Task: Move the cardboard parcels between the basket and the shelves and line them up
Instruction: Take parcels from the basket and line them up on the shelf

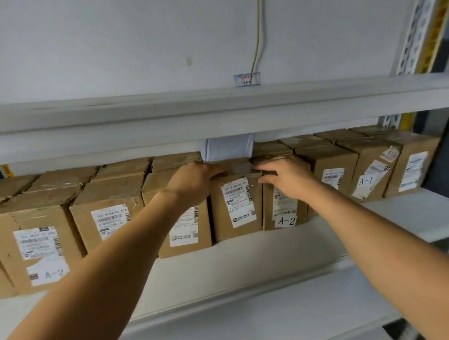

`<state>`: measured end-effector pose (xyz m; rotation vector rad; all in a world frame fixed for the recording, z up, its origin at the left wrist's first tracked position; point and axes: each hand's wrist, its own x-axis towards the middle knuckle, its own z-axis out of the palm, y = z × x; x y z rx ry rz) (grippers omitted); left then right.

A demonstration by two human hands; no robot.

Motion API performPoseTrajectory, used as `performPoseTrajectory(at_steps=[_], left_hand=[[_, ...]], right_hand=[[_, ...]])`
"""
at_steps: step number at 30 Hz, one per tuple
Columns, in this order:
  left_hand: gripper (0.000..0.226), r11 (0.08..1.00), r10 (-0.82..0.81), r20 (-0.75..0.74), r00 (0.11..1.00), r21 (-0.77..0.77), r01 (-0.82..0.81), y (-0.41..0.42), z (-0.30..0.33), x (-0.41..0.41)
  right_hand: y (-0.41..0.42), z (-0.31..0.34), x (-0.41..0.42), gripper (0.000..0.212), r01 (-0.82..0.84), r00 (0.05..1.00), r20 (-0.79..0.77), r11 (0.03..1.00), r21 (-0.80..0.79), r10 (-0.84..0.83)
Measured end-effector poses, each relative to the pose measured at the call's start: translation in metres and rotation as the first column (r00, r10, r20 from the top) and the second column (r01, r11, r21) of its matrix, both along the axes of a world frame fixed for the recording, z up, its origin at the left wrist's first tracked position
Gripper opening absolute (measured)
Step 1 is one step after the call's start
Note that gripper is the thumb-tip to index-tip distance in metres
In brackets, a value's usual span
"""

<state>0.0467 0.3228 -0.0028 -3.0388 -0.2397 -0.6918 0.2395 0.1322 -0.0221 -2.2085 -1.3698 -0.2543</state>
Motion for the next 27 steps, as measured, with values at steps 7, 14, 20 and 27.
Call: performPoseTrajectory(at_steps=[7, 14, 20, 27], left_hand=[[0.036, 0.994, 0.071, 0.109, 0.991, 0.071, -0.079, -0.009, -0.007, 0.003], [0.049, 0.983, 0.185, 0.046, 0.982, 0.006, -0.185, -0.03, 0.003, 0.011], [0.053, 0.99, 0.135, 0.071, 0.988, 0.038, -0.138, -0.077, 0.012, 0.058], [0.048, 0.988, 0.117, -0.08, 0.99, 0.11, -0.108, -0.11, 0.002, 0.125]], right_hand=[[-0.002, -0.011, 0.018, 0.037, -0.128, 0.991, 0.045, 0.99, 0.055, 0.126], [-0.016, 0.007, 0.036, 0.054, -0.216, 0.975, 0.037, 0.973, -0.075, 0.219], [-0.072, 0.05, 0.099, 0.076, -0.024, 0.99, 0.127, 0.975, -0.223, 0.053], [-0.086, 0.022, 0.145, 0.084, -0.003, 0.998, -0.062, 0.961, -0.277, -0.015]])
